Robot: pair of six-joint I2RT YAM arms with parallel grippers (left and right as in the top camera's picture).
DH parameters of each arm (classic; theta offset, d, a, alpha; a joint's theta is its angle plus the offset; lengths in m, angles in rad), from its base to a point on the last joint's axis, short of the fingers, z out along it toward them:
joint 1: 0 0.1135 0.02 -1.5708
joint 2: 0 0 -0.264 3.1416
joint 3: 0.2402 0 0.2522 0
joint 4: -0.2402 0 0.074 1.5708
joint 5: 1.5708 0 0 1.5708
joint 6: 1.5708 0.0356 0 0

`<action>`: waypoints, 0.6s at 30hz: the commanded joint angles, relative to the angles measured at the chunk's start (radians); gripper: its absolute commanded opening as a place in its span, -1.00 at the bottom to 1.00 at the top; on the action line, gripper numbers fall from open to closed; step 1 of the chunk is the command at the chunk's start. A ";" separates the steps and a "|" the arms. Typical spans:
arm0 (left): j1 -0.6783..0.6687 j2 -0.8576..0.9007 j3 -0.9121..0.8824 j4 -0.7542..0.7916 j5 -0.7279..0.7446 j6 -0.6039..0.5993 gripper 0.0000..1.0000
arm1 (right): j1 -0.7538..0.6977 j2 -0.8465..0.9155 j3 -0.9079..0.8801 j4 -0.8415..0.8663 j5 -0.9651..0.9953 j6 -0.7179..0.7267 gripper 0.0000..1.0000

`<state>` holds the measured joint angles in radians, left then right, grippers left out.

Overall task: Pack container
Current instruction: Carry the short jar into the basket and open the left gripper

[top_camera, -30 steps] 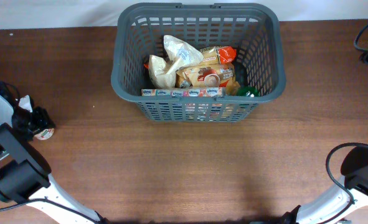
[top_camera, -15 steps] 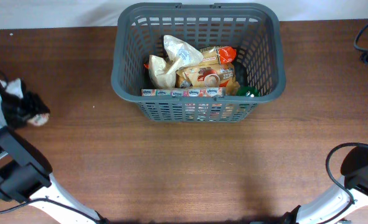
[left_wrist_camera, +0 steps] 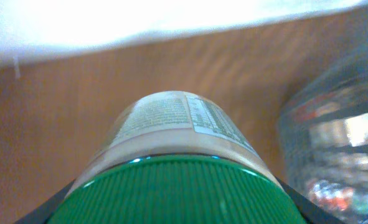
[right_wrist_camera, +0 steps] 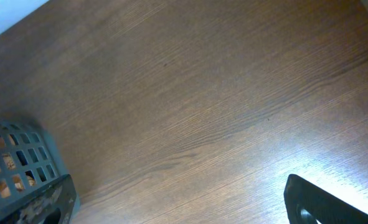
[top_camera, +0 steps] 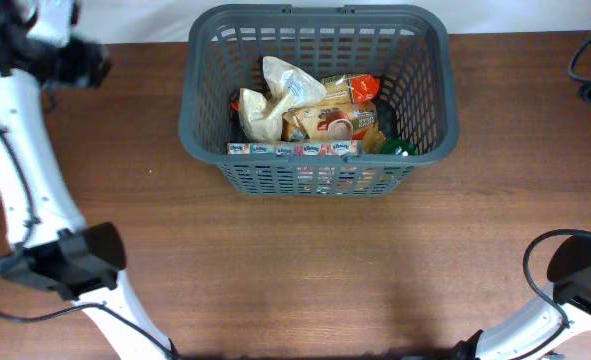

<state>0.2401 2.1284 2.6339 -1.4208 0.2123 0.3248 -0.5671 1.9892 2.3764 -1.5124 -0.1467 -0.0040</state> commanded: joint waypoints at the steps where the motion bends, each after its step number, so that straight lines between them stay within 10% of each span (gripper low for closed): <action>1: -0.110 -0.010 0.180 0.015 0.031 0.143 -0.97 | -0.003 -0.002 -0.005 0.001 0.002 0.002 0.97; 9: -0.425 -0.010 0.359 0.058 0.032 0.416 -0.96 | -0.003 -0.002 -0.005 0.001 0.002 0.002 0.98; 18: -0.756 0.055 0.178 0.026 0.065 0.711 -0.96 | -0.003 -0.002 -0.005 0.001 0.002 0.002 0.98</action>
<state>-0.4347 2.1323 2.8914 -1.3960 0.2565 0.8646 -0.5671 1.9892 2.3764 -1.5124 -0.1467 -0.0040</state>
